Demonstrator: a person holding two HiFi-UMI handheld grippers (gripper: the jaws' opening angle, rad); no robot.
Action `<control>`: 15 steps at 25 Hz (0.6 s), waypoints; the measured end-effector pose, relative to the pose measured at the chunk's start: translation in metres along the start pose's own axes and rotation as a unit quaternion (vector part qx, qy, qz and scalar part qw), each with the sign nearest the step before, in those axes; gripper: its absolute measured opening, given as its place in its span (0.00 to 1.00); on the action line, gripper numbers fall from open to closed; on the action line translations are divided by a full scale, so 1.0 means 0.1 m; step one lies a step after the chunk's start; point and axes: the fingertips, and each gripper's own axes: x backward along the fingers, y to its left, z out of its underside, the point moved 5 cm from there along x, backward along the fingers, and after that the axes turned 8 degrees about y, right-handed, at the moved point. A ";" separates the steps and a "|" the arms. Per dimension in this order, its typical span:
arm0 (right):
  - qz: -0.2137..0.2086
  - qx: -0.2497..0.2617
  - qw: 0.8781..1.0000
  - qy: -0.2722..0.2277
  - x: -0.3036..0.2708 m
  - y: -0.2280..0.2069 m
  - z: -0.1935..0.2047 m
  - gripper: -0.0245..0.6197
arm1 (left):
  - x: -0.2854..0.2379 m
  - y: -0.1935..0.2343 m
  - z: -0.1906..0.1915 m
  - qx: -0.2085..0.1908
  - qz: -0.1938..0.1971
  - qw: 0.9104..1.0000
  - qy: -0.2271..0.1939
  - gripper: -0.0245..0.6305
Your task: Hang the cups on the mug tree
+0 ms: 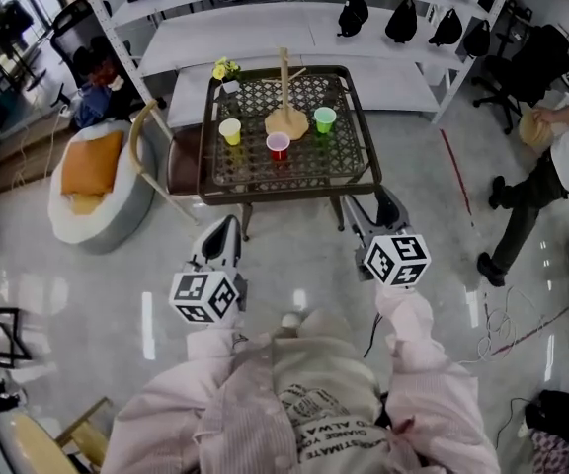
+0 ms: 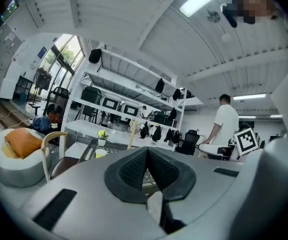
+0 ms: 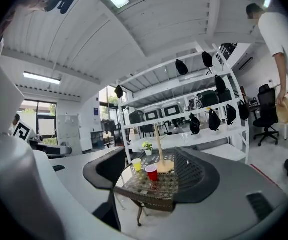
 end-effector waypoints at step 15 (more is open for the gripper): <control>0.021 -0.024 0.999 0.027 -0.98 -0.49 0.07 0.46 | -0.74 0.52 -0.05 0.036 -0.030 0.999 0.021 0.04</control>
